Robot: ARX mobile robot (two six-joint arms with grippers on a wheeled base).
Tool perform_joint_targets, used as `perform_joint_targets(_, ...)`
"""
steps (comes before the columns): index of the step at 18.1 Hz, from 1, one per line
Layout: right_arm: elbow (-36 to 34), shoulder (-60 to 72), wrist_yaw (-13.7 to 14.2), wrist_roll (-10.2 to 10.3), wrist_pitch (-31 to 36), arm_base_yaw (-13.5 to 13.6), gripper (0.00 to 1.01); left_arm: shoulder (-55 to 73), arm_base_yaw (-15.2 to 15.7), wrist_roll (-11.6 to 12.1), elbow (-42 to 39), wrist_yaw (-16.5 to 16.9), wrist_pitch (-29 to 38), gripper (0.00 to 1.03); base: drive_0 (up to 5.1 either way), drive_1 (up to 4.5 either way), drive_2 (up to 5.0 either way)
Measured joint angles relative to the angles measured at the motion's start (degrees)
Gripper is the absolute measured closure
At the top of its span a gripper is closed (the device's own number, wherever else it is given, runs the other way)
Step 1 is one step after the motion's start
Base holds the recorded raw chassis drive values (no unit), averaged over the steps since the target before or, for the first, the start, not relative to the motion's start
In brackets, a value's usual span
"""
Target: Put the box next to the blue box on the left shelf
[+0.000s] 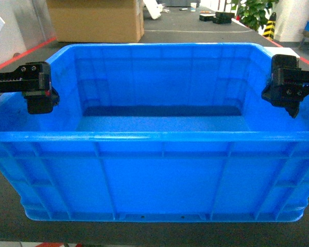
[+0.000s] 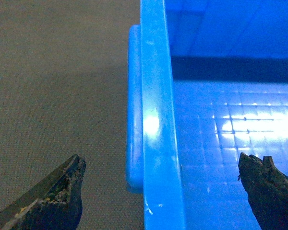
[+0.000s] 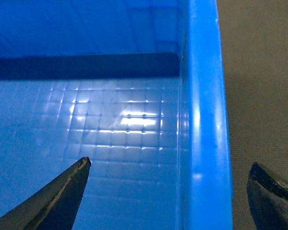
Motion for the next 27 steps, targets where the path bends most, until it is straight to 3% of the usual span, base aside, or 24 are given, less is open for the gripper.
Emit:
perform_joint_targets(2,1.3,1.6,-1.0,1.4,-3.1,-0.4,0.09,0.7,-0.2,0.0,2.0,0.2,-4.0,0.05,0.0,0.00,0.0)
perform_joint_targets(3,2.0,1.7,-1.0,1.3,-5.0,-0.4,0.29,1.3,-0.2,0.0,3.7,0.1,-7.5,0.12,0.0,0.00,0.0)
perform_joint_targets(4,2.4,1.8,-0.6,1.3,-5.9,-0.8,0.47,1.9,-0.2,0.0,5.3,0.2,-10.4,0.31,0.0,0.00,0.0)
perform_joint_targets(5,2.5,1.8,-0.3,1.4,-6.1,-0.9,0.58,2.1,-0.2,0.0,5.9,0.5,-11.5,0.42,0.0,0.00,0.0)
perform_joint_targets(9,2.7,1.8,0.1,1.1,-6.8,-1.2,0.77,2.1,0.0,0.0,6.7,0.5,-13.5,0.63,0.0,0.00,0.0)
perform_joint_targets(13,3.0,1.8,0.4,0.8,-7.1,-1.1,0.79,2.1,0.1,0.0,7.0,-0.6,-13.9,0.82,0.0,0.00,0.0)
perform_joint_targets(20,1.3,-0.9,0.0,1.9,-4.1,-0.2,0.79,-0.8,-1.0,-0.5,4.5,-3.4,-9.2,0.84,0.0,0.00,0.0)
perform_joint_targets(22,0.9,-8.3,1.5,0.9,1.2,0.6,0.79,-9.3,-1.8,-0.9,3.8,-5.4,-4.9,0.85,0.0,0.00,0.0)
perform_joint_targets(27,-1.6,-10.2,2.4,0.3,4.7,1.2,0.79,-12.7,-2.3,-1.1,0.9,-6.9,-3.2,0.85,0.0,0.00,0.0)
